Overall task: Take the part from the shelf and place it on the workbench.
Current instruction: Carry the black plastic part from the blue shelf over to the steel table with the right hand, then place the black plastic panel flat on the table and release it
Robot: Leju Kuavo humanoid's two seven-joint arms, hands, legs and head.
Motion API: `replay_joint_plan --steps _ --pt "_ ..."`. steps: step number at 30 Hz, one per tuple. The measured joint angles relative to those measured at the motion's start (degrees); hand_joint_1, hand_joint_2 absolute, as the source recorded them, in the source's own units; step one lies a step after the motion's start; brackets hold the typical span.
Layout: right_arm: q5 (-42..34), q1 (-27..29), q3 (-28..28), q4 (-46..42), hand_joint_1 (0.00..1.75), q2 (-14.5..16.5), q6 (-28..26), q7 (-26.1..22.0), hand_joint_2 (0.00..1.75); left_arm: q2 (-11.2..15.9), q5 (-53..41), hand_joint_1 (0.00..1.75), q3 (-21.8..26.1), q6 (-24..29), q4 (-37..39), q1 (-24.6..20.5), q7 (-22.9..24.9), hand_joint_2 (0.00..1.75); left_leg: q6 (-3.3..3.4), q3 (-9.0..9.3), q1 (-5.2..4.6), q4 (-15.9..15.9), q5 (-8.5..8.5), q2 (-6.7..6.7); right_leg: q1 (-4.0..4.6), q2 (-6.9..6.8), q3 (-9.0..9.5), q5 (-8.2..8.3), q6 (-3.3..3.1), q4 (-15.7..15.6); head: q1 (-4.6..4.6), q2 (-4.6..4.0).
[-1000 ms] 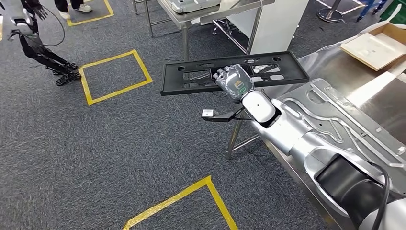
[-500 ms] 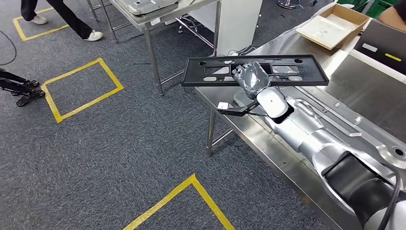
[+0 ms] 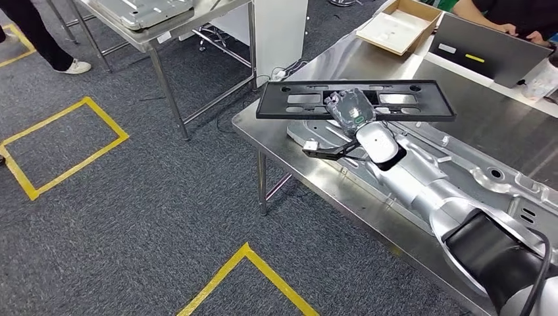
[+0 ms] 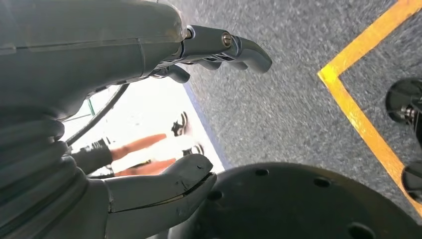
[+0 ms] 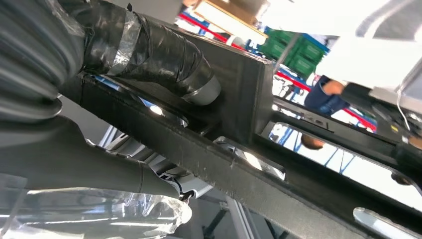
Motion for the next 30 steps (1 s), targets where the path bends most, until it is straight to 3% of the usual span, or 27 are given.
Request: replay_joint_plan --steps 1,3,5,6,7,8,10,12,14,15,17,19,20,21,22,23,25,26,29,30 --pt "0.00 0.04 -0.25 0.27 1.75 -0.04 -0.04 0.00 1.75 -0.05 0.00 0.00 0.00 0.03 0.00 -0.02 0.02 1.75 0.34 0.17 0.05 -0.49 0.29 0.69 0.14 -1.58 -0.62 -0.93 0.16 1.28 0.01 0.00" --pt "0.00 0.02 -0.68 0.78 1.75 -0.02 -0.10 0.01 1.75 -0.11 -0.01 0.00 0.00 0.12 0.00 0.07 0.07 1.75 0.73 0.33 -0.05 -0.94 0.54 2.01 0.33 -5.11 -3.31 -4.25 0.33 7.19 0.03 0.00" --pt "0.00 0.21 -0.88 1.27 1.75 0.11 -0.14 0.01 1.75 -0.14 -0.01 0.00 0.00 0.16 0.00 0.19 0.11 1.75 0.81 0.31 -0.15 -0.88 0.43 3.39 0.16 -6.10 -6.21 -6.62 0.62 13.60 0.03 0.00" --pt "0.00 0.32 -0.91 1.52 1.75 0.13 -0.14 0.01 1.75 -0.18 -0.01 0.00 0.00 0.16 0.00 0.21 0.14 1.75 0.79 0.32 -0.16 -0.79 0.30 4.11 0.05 -6.26 -6.56 -6.43 0.76 14.50 0.02 0.00" --pt "0.00 0.38 -0.95 1.74 1.75 0.14 -0.14 0.01 1.75 -0.24 -0.01 0.00 0.01 0.15 0.00 0.20 0.15 1.75 0.71 0.34 -0.14 -0.65 0.14 4.79 -0.05 -6.49 -5.76 -5.24 0.88 13.13 0.02 0.00" --pt "0.00 0.34 -1.04 1.92 1.75 0.15 -0.14 0.01 1.75 -0.32 -0.01 0.00 0.01 0.15 0.00 0.18 0.16 1.75 0.56 0.39 -0.12 -0.44 -0.10 5.45 -0.12 -7.09 -3.89 -3.35 0.97 9.75 0.02 0.00" --pt "0.00 0.13 -1.44 2.15 1.75 0.24 -0.12 0.03 1.75 -0.42 -0.01 0.00 0.05 0.16 0.00 0.14 0.16 1.75 0.09 0.48 -0.34 0.05 -0.66 6.62 0.23 -9.73 -0.18 -0.96 0.82 2.64 0.01 0.00" --pt "0.00 0.11 -1.82 2.36 1.75 0.34 -0.06 0.08 1.75 -0.42 -0.01 0.00 0.18 0.17 0.00 0.11 0.17 1.75 -0.42 0.64 -0.79 0.32 -1.08 7.67 0.72 -10.93 1.02 -0.74 0.18 -0.07 -0.01 0.00" --pt "0.00 0.41 -2.09 2.62 1.75 0.39 0.06 0.10 1.75 -0.42 -0.01 0.00 0.34 0.22 0.00 0.07 0.19 1.75 -0.86 0.87 -0.89 0.36 -1.41 8.79 0.78 -9.49 0.92 -0.59 -0.53 -0.12 -0.03 0.00" --pt "0.00 0.59 -2.31 2.73 1.75 0.40 0.13 0.10 1.75 -0.41 0.00 0.00 0.40 0.28 0.00 0.03 0.19 1.75 -1.15 0.87 -0.73 0.68 -1.86 8.52 0.69 -8.85 0.95 -0.52 -0.85 -0.20 -0.02 0.00" --pt "0.00 0.74 -2.82 2.91 1.75 0.53 0.28 0.13 1.75 -0.40 -0.01 0.00 0.49 0.42 0.00 0.02 0.19 1.75 -1.67 -0.43 -0.39 3.96 -4.16 6.16 0.49 -7.67 1.05 -0.37 -1.59 -0.36 -0.03 0.00" --pt "0.00 1.04 -3.12 3.10 1.75 0.83 0.40 0.13 1.75 -0.39 -0.01 0.00 0.57 0.48 0.00 0.15 0.20 1.75 -1.87 -3.80 -0.23 11.24 -7.64 3.54 0.45 -6.39 1.05 -0.34 -2.00 -0.36 -0.04 0.00" --pt "0.00 1.36 -3.23 3.22 1.75 1.02 0.45 0.10 1.75 -0.39 -0.01 0.00 0.63 0.49 0.00 0.22 0.22 1.75 -1.87 -5.57 -0.23 14.71 -8.76 3.05 0.51 -5.62 1.05 -0.33 -2.07 -0.33 -0.03 0.00" --pt "0.00 1.76 -3.39 3.38 1.75 1.19 0.52 0.09 1.75 -0.39 -0.01 0.00 0.71 0.51 0.00 0.27 0.26 1.75 -1.78 -6.66 -0.24 16.55 -8.84 2.82 0.58 -4.81 1.05 -0.34 -2.09 -0.27 -0.03 0.00" --pt "0.00 2.12 -3.61 3.56 1.75 1.36 0.62 0.09 1.75 -0.39 -0.01 0.00 0.78 0.53 0.00 0.29 0.29 1.75 -1.58 -6.81 -0.26 16.31 -7.84 2.64 0.64 -4.04 1.05 -0.34 -2.09 -0.20 -0.03 0.00" --pt "0.00 2.37 -3.85 3.78 1.75 1.48 0.75 0.13 1.75 -0.39 -0.01 0.00 0.84 0.55 0.00 0.28 0.32 1.75 -1.30 -5.89 -0.27 13.79 -5.88 2.33 0.67 -3.30 1.06 -0.34 -2.08 -0.13 -0.03 0.00" --pt "0.00 2.55 -4.21 4.26 1.75 1.84 1.13 0.25 1.75 -0.35 -0.01 0.00 0.95 0.60 0.00 0.27 0.34 1.75 -0.58 -2.69 -0.30 6.09 -1.91 1.04 0.75 -2.13 1.00 -0.34 -2.01 0.05 -0.03 0.00" --pt "0.00 2.55 -4.33 4.63 1.75 2.02 1.37 0.25 1.75 -0.32 -0.01 0.00 1.01 0.63 0.00 0.21 0.34 1.75 -0.34 -1.43 -0.32 3.19 -0.87 0.48 0.77 -1.61 0.91 -0.29 -1.86 0.09 -0.03 0.00" --pt "0.00 2.72 -4.64 6.41 1.75 2.28 1.99 0.07 1.75 -0.27 0.00 0.00 1.22 0.67 0.00 -0.12 0.34 1.75 0.07 -0.37 -0.45 0.83 -0.45 0.38 0.57 -0.54 0.72 0.15 -0.82 -0.29 -0.02 0.00" --pt "0.00 2.86 -4.74 7.02 1.75 2.35 2.05 0.04 1.75 -0.30 0.00 0.00 1.28 0.67 0.00 -0.22 0.33 1.75 0.28 -0.20 -0.42 0.40 -0.13 0.67 0.54 -0.76 0.71 0.18 -0.47 -0.40 -0.02 0.00"
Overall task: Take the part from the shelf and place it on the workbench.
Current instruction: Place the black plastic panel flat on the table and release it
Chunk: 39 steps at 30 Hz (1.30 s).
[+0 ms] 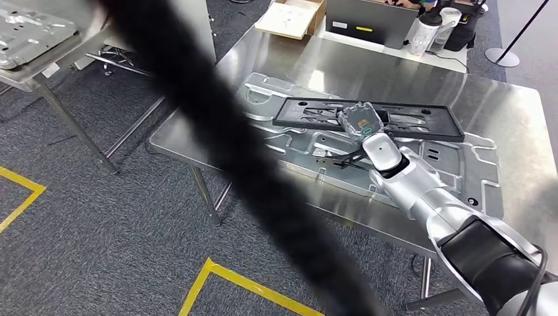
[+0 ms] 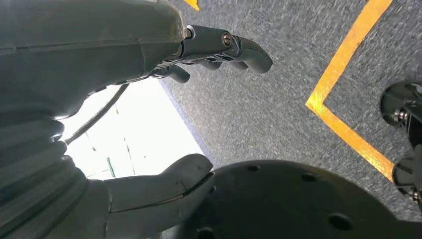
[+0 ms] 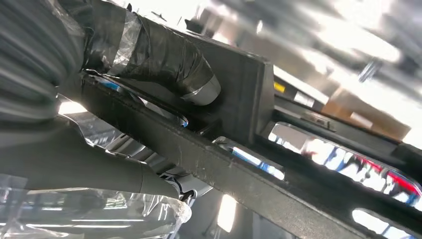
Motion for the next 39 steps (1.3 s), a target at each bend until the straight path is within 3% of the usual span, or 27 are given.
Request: replay_joint_plan --steps 2,4,21,25,28,32,39 --pt "0.00 -0.06 -0.19 1.09 1.75 0.30 0.05 0.02 1.75 -0.06 -0.01 0.00 0.09 -0.01 0.00 -0.07 -0.05 1.75 -0.01 0.15 -0.04 -0.81 0.44 0.17 0.27 -1.15 0.21 0.38 0.01 -0.74 0.12 0.00" --pt "0.00 -0.27 -0.45 2.13 1.75 0.69 0.21 0.01 1.75 -0.12 -0.01 0.00 0.16 -0.04 0.00 0.02 -0.13 1.75 -0.27 0.04 -0.23 -0.94 0.50 0.01 0.41 -2.15 0.44 0.72 -0.58 -1.33 0.25 0.00" --pt "0.00 -0.26 -1.84 6.58 1.75 3.70 1.39 -1.24 1.75 -0.16 -0.01 0.00 1.31 -0.50 0.00 0.12 -0.97 1.75 -0.01 -0.20 -0.40 -0.70 0.65 0.03 0.30 -2.35 0.35 0.95 -0.29 -1.47 0.25 0.00" --pt "0.00 -0.36 -2.47 8.27 0.00 4.95 1.72 -2.12 0.00 -0.18 -0.01 0.00 2.32 -1.26 0.00 0.12 -1.45 1.75 -0.02 -0.19 -0.38 -0.70 0.66 0.05 0.32 -2.34 0.28 0.95 -0.30 -1.37 0.25 0.00" --pt "0.00 -0.66 -2.92 9.64 0.00 6.01 2.13 -2.85 0.00 -0.20 -0.01 0.00 2.87 -1.84 0.00 0.13 -1.66 1.75 -0.03 -0.17 -0.36 -0.70 0.66 0.06 0.33 -2.33 0.27 0.95 -0.30 -1.29 0.25 0.00" --pt "0.00 -1.25 -3.68 10.86 0.00 7.22 2.55 -3.81 0.00 -0.22 -0.01 0.00 3.39 -2.15 0.00 0.14 -1.71 0.00 -0.07 -0.15 -0.36 -0.71 0.69 0.08 0.34 -2.32 0.26 0.95 -0.31 -1.25 0.25 0.00" --pt "0.00 -2.53 -4.82 11.45 0.00 9.24 2.23 -5.59 0.00 -0.23 -0.01 0.00 4.61 -2.42 0.00 0.15 -1.51 0.00 -0.10 -0.13 -0.36 -0.71 0.71 0.11 0.34 -2.30 0.24 0.96 -0.31 -1.19 0.25 0.00"
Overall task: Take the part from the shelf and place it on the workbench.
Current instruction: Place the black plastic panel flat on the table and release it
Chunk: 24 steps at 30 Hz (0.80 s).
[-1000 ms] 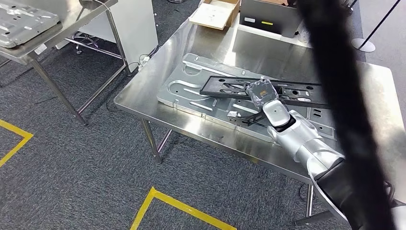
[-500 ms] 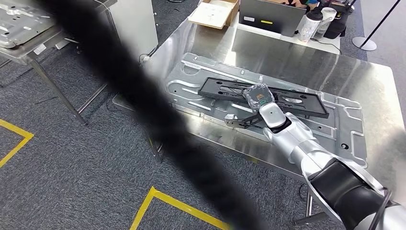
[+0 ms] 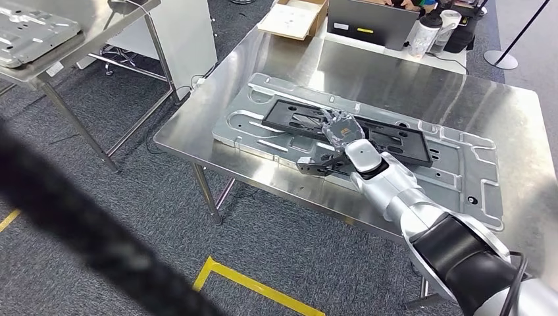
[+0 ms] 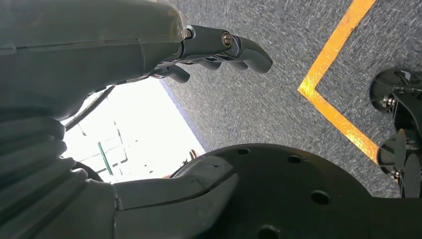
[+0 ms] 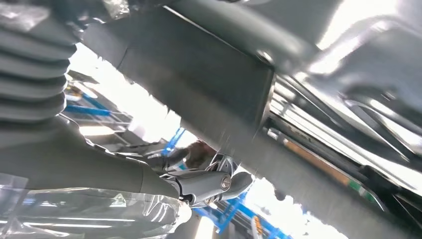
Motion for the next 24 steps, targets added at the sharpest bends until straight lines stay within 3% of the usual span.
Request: replay_joint_plan --steps 13,24 --pt "-2.03 0.44 -7.69 -11.54 0.00 4.52 -0.83 -9.54 0.00 -0.02 0.00 0.00 1.22 -0.11 0.00 0.20 0.27 0.00 -0.07 -0.07 0.00 0.00 0.05 -0.01 0.00 -0.02 -0.09 0.00 -0.01 0.08 0.00 0.00" --pt "-0.51 1.70 -7.76 -26.71 0.00 6.36 0.30 -10.26 0.00 -0.05 0.00 0.00 1.25 -0.36 0.00 0.30 0.14 0.00 -0.08 -0.06 0.00 0.00 0.05 -0.02 0.00 -0.05 -0.10 -0.01 -0.01 0.07 0.00 0.00"
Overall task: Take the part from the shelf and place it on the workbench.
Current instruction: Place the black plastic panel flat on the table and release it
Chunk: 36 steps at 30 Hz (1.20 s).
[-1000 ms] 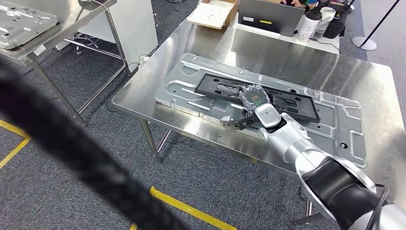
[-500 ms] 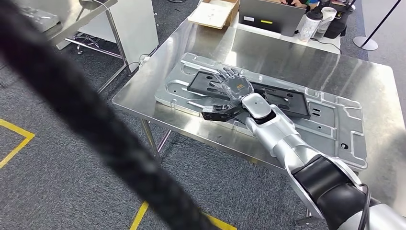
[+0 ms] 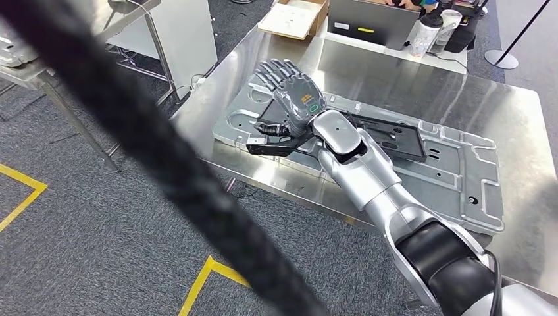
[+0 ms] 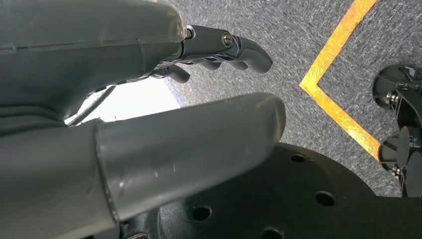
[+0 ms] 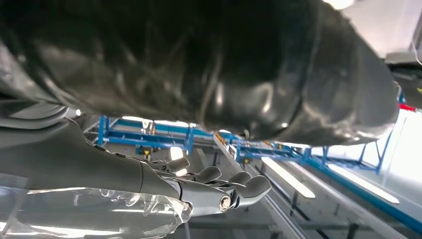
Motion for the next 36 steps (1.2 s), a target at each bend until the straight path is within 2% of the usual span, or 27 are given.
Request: replay_joint_plan --steps 4,10,13,15,17,18,19,20,21,23,24,25,27,29,30,32,33,34,35,36 --pt "-1.47 0.41 0.00 -1.64 0.00 0.23 -0.55 -1.31 1.75 0.01 0.00 0.00 0.00 -0.14 0.00 0.02 -0.02 0.00 0.02 -0.03 -0.05 0.09 -0.01 -0.01 -0.11 0.00 0.02 0.04 0.05 -0.06 0.00 0.00" --pt "-2.39 1.21 0.00 -3.25 0.00 0.27 -1.03 -1.81 1.75 0.02 0.00 0.00 -0.01 -0.15 0.00 0.06 -0.03 0.00 0.21 -0.13 -0.19 0.34 -0.01 -0.03 -0.45 0.05 0.05 0.22 0.34 -0.16 -0.01 0.00" --pt "-2.52 1.30 0.00 -3.66 0.00 0.26 -1.02 -1.82 1.75 -0.03 0.00 0.00 -0.02 -0.16 0.00 0.04 -0.04 0.00 0.80 0.10 0.13 -0.35 0.52 0.11 -0.28 -0.32 -0.02 -0.12 0.76 0.11 0.02 0.00" --pt "-2.57 1.23 0.00 -3.74 0.00 0.25 -0.98 -1.86 1.75 -0.06 0.00 0.00 -0.02 -0.17 0.00 0.08 -0.09 0.00 1.24 0.29 0.48 -1.01 1.04 0.24 -0.10 -1.55 -1.36 -2.80 1.02 3.57 0.05 0.00" --pt "-2.61 1.39 0.02 -3.69 0.00 0.27 -0.91 -1.93 1.75 -0.05 0.00 0.00 -0.01 -0.17 0.00 0.19 -0.15 0.00 1.36 0.15 0.50 -1.06 1.18 0.21 -0.32 -2.64 -4.28 -7.01 1.24 11.01 0.04 0.00" --pt "-2.61 1.54 0.03 -3.62 0.00 0.27 -0.86 -1.95 1.75 -0.05 0.00 0.00 -0.01 -0.17 0.00 0.30 -0.17 0.00 1.32 0.04 0.52 -1.01 1.20 0.10 -0.49 -2.85 -5.47 -8.34 1.35 14.21 0.05 0.00" --pt "-2.62 1.69 0.04 -3.56 0.00 0.28 -0.81 -1.96 1.75 -0.06 0.00 0.00 -0.01 -0.18 0.00 0.41 -0.18 0.00 1.25 -0.05 0.56 -0.93 1.21 -0.07 -0.66 -2.95 -5.86 -8.69 1.43 15.73 0.04 0.00" --pt "-2.62 1.74 0.04 -3.50 0.00 0.28 -0.78 -1.96 1.75 -0.06 0.00 0.00 -0.02 -0.19 0.00 0.52 -0.19 0.00 1.12 -0.11 0.63 -0.81 1.21 -0.33 -0.82 -2.96 -5.05 -7.88 1.48 14.85 0.05 0.00" --pt "-2.62 1.71 0.04 -3.47 0.00 0.28 -0.77 -1.96 1.75 -0.07 0.00 0.00 -0.02 -0.22 0.00 0.59 -0.19 0.00 0.94 -0.14 0.70 -0.64 1.15 -0.64 -0.96 -2.88 -3.21 -6.28 1.50 11.85 0.05 0.00" --pt "-2.64 1.55 0.04 -3.45 0.00 0.27 -0.77 -1.97 1.75 -0.07 0.00 0.00 -0.02 -0.28 0.00 0.56 -0.20 0.00 0.31 -0.33 0.81 -0.16 0.96 -1.29 -1.16 -1.50 1.09 -3.66 1.46 4.13 0.04 0.00" --pt "-2.66 1.50 0.05 -3.44 0.00 0.27 -0.77 -1.97 1.75 -0.07 0.00 0.00 -0.02 -0.31 0.00 0.51 -0.21 0.00 -0.10 -0.52 0.85 0.03 0.93 -1.58 -1.13 -0.89 2.39 -3.14 1.37 1.68 0.04 0.00" --pt "-2.69 1.50 0.05 -3.43 0.00 0.27 -0.76 -1.97 1.75 -0.07 0.00 0.00 -0.02 -0.32 0.00 0.49 -0.23 0.00 -0.52 -0.72 0.91 0.12 0.97 -1.91 -1.01 -0.44 2.93 -3.17 1.23 0.57 0.03 0.00" --pt "-2.72 1.52 0.07 -3.43 0.00 0.27 -0.75 -1.97 1.75 -0.06 0.00 0.00 -0.02 -0.32 0.00 0.52 -0.25 0.00 -1.37 -0.92 1.04 -0.03 1.21 -2.64 -0.80 -1.07 3.00 -3.16 0.68 0.40 0.02 0.00" --pt "-2.73 1.41 0.07 -3.44 0.00 0.29 -0.75 -1.98 1.75 -0.03 0.00 0.00 -0.02 -0.32 0.00 0.59 -0.26 0.00 -2.00 -1.45 1.06 1.07 0.41 -2.12 -0.94 -2.11 3.26 -2.91 -0.17 -0.08 0.00 0.00" --pt "-2.73 1.34 0.07 -3.44 0.00 0.31 -0.75 -2.04 1.75 -0.01 0.00 0.00 -0.02 -0.32 0.00 0.59 -0.27 0.00 -2.20 -2.32 1.01 3.07 -0.83 -1.32 -1.02 -2.66 3.39 -2.79 -0.58 -0.33 -0.02 0.00" --pt "-2.77 1.36 0.07 -3.44 0.00 0.32 -0.71 -2.31 1.75 0.01 0.01 0.00 -0.02 -0.32 0.00 0.57 -0.32 0.00 -2.42 -5.58 1.02 10.20 -4.50 0.37 -0.77 -3.79 3.40 -2.83 -1.15 -0.34 -0.05 0.00" --pt "-2.80 1.46 0.07 -3.44 0.00 0.32 -0.66 -2.46 1.75 0.01 0.01 0.00 -0.02 -0.32 0.00 0.59 -0.34 0.00 -2.48 -7.29 1.06 13.80 -5.87 0.71 -0.63 -4.39 3.33 -2.91 -1.28 -0.21 -0.04 0.00" --pt "-2.82 1.57 0.07 -3.44 0.00 0.32 -0.62 -2.58 1.75 0.02 0.01 0.00 -0.02 -0.32 0.00 0.62 -0.36 0.00 -2.50 -8.35 1.08 16.00 -6.38 0.90 -0.50 -5.01 3.28 -3.00 -1.38 -0.07 -0.04 0.00" --pt "-2.84 1.64 0.08 -3.44 0.00 0.32 -0.59 -2.63 1.75 0.02 0.01 0.00 -0.02 -0.32 0.00 0.64 -0.37 0.00 -2.49 -8.31 1.08 15.99 -5.77 1.07 -0.43 -5.66 3.25 -3.10 -1.44 0.06 -0.04 0.00" --pt "-2.85 1.65 0.08 -3.44 0.00 0.32 -0.58 -2.65 1.75 0.02 0.00 0.00 -0.02 -0.32 0.00 0.66 -0.37 0.00 -2.40 -7.07 1.07 13.61 -4.20 1.39 -0.38 -6.27 3.29 -3.22 -1.43 0.18 -0.05 0.00"
